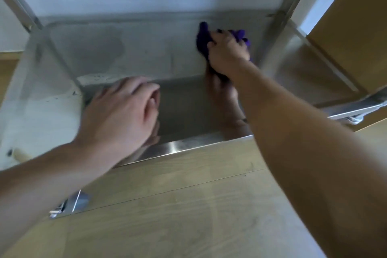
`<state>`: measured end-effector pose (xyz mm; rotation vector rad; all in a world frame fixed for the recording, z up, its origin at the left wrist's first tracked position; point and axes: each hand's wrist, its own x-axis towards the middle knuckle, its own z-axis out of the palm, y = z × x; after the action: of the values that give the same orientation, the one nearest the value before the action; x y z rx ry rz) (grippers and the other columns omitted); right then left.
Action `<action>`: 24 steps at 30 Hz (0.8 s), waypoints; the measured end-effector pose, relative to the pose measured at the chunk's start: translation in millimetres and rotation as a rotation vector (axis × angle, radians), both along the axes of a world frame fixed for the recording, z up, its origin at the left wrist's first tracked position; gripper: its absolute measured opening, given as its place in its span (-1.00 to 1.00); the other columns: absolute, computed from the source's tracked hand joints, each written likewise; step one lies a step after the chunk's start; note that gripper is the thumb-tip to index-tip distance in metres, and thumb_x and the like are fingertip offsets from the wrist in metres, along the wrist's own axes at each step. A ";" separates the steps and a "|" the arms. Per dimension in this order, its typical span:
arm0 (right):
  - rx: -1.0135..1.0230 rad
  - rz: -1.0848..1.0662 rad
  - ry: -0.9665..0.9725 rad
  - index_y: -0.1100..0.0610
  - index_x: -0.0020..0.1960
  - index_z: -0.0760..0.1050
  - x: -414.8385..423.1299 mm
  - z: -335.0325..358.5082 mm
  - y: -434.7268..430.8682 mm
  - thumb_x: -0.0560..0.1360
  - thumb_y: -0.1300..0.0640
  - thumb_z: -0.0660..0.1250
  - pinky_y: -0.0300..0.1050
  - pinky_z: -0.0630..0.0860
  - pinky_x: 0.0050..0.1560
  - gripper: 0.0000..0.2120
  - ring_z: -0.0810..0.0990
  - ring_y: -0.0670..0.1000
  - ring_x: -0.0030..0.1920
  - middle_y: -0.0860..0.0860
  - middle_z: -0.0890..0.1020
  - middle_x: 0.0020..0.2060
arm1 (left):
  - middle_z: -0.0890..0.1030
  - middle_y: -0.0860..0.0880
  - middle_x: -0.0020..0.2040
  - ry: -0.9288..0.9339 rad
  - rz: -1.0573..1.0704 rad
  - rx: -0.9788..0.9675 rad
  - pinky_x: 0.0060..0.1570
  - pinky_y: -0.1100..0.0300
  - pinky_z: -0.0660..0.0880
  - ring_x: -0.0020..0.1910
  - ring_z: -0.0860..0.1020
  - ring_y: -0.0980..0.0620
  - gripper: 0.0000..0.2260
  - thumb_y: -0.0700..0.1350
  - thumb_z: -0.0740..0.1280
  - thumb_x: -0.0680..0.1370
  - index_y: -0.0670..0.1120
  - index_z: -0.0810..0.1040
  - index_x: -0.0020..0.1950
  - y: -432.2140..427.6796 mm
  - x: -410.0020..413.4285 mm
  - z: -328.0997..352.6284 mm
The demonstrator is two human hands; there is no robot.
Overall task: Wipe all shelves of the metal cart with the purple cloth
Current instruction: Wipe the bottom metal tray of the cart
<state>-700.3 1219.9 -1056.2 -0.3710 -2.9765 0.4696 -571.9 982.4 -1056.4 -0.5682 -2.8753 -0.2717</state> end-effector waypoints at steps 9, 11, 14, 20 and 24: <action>-0.052 0.452 0.119 -0.17 0.45 0.32 27.6 -9.5 -115.0 0.63 -0.05 0.07 0.04 0.20 0.46 -0.61 0.28 0.16 0.46 -0.11 0.31 0.49 | 0.47 0.03 0.33 0.057 0.106 -0.018 0.15 -0.09 0.47 0.24 0.48 -0.09 -0.62 0.03 0.04 0.57 0.02 0.48 0.29 -66.3 0.5 -7.0; -0.010 0.368 0.126 -0.13 0.44 0.35 15.8 -7.1 -81.8 0.62 -0.05 0.10 -0.01 0.21 0.46 -0.61 0.30 0.11 0.47 -0.06 0.33 0.48 | 0.46 0.02 0.36 0.037 0.109 0.011 0.21 -0.08 0.43 0.29 0.45 -0.08 -0.62 0.02 0.05 0.58 0.02 0.48 0.32 -66.0 1.6 -8.0; -0.038 0.044 0.070 -0.11 0.42 0.36 0.4 -0.4 -27.4 0.61 -0.05 0.10 0.05 0.22 0.46 -0.61 0.31 0.20 0.45 0.02 0.35 0.47 | 0.45 0.00 0.38 0.016 0.122 0.046 0.28 -0.08 0.37 0.33 0.43 -0.07 -0.65 -0.03 0.10 0.59 -0.01 0.48 0.33 -62.9 2.6 -7.5; 0.003 -0.004 0.052 -0.14 0.40 0.36 -4.0 -3.8 -92.6 0.59 -0.05 0.09 0.09 0.22 0.43 -0.62 0.29 0.24 0.43 -0.05 0.33 0.45 | 0.48 0.01 0.33 0.013 0.117 0.082 0.26 -0.05 0.35 0.30 0.44 -0.05 -0.67 -0.05 0.16 0.55 -0.02 0.51 0.29 -59.5 1.9 -9.3; -0.080 0.361 0.075 -0.20 0.42 0.33 1.7 -7.7 -150.4 0.62 -0.02 0.05 0.10 0.22 0.41 -0.61 0.28 0.20 0.43 -0.12 0.32 0.47 | 0.50 0.00 0.32 0.032 0.105 0.083 0.24 -0.07 0.39 0.29 0.46 -0.06 -0.67 -0.04 0.16 0.55 -0.02 0.53 0.28 -62.3 2.2 -8.7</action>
<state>-698.6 1069.5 -1063.8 0.1799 -2.9601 0.6209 -569.7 920.1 -1065.2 -0.4022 -2.8359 -0.3608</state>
